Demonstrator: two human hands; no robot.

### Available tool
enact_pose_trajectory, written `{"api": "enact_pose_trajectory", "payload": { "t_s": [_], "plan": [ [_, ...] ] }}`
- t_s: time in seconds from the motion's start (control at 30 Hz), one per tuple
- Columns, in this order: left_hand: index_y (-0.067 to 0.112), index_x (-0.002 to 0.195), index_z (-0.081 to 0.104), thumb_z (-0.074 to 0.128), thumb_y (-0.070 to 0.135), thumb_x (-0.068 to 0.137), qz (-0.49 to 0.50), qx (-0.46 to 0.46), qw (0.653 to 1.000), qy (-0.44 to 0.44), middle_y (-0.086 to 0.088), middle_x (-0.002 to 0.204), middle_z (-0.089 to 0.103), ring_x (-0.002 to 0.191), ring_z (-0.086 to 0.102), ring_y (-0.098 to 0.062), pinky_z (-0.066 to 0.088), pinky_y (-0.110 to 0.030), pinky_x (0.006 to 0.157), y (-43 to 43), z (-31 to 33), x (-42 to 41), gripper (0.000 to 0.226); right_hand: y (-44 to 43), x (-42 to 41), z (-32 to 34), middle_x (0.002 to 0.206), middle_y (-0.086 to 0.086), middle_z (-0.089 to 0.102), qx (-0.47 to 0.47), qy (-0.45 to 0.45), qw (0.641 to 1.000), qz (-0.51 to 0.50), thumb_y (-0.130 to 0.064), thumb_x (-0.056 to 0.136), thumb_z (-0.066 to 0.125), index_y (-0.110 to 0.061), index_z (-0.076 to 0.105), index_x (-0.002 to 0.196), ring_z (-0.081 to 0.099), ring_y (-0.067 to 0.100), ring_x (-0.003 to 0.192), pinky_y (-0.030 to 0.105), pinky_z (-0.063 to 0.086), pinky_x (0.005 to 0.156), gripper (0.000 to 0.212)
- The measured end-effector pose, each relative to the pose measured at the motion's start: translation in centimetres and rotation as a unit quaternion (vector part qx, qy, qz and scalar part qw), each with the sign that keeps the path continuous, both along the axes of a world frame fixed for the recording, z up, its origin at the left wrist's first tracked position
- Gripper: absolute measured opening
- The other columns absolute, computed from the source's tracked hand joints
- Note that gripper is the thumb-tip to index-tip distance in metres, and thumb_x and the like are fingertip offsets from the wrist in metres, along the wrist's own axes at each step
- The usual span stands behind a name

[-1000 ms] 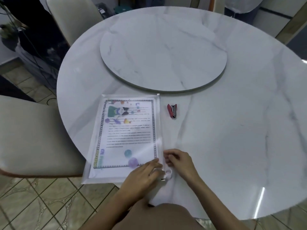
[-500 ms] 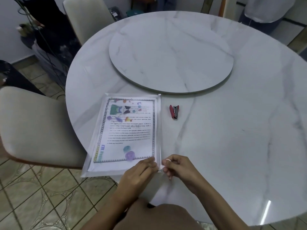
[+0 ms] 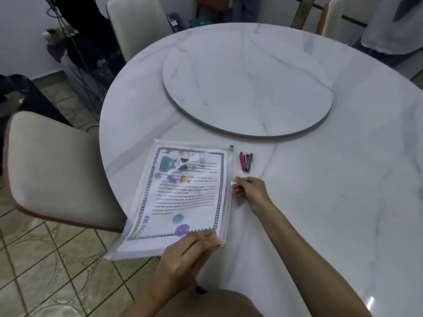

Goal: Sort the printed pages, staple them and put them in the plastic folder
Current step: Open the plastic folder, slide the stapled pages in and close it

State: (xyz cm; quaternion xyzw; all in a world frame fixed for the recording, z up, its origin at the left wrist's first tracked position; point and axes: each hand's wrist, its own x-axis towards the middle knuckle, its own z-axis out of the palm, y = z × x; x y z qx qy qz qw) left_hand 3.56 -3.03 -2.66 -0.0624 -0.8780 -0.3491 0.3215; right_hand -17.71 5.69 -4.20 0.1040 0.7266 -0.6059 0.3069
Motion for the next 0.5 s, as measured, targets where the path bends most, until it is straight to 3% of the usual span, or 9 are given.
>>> {"api": "enact_pose_trajectory", "payload": {
  "t_s": [0.17, 0.33, 0.43, 0.5],
  "plan": [
    [0.003, 0.088, 0.074, 0.071, 0.005, 0.077, 0.013, 0.008, 1.0, 0.01, -0.004, 0.093, 0.071, 0.099, 0.066, -0.008, 0.052, -0.022, 0.085, -0.2, 0.7, 0.8, 0.011, -2.4, -3.6, -0.4, 0.035, -0.001, 0.054, -0.037, -0.071, 0.997, -0.018, 0.001, 0.087, 0.057, 0.0, 0.055, 0.068, 0.046, 0.005, 0.029, 0.015, 0.037, 0.034, 0.019],
    [0.003, 0.083, 0.075, 0.075, 0.004, 0.074, 0.02, 0.008, 1.0, 0.009, -0.005, 0.091, 0.072, 0.095, 0.068, -0.009, 0.053, -0.022, 0.081, -0.6, 1.3, 1.2, 0.009, -4.1, -6.2, -0.4, 0.03, 0.001, 0.052, -0.002, -0.057, 0.998, -0.033, 0.003, 0.085, 0.057, 0.001, 0.053, 0.065, 0.045, 0.006, 0.025, 0.015, 0.04, 0.031, 0.021],
    [0.006, 0.084, 0.075, 0.077, 0.005, 0.073, -0.001, 0.009, 1.0, -0.004, -0.003, 0.093, 0.072, 0.095, 0.068, -0.008, 0.053, -0.022, 0.08, -0.8, 1.8, 2.0, 0.011, -4.6, -7.4, -0.6, 0.033, 0.002, 0.054, 0.001, -0.035, 0.996, -0.077, 0.002, 0.085, 0.058, -0.001, 0.053, 0.065, 0.046, 0.007, 0.025, 0.016, 0.041, 0.032, 0.021],
    [0.008, 0.087, 0.075, 0.079, 0.004, 0.07, -0.026, 0.017, 0.999, -0.026, 0.0, 0.096, 0.072, 0.097, 0.067, -0.006, 0.053, -0.021, 0.082, -1.1, 2.1, 2.4, 0.017, -4.7, -7.9, -1.1, 0.047, 0.008, 0.058, 0.019, -0.012, 0.995, -0.102, -0.001, 0.084, 0.061, -0.003, 0.056, 0.067, 0.047, 0.007, 0.026, 0.018, 0.043, 0.033, 0.018]
  ]
}}
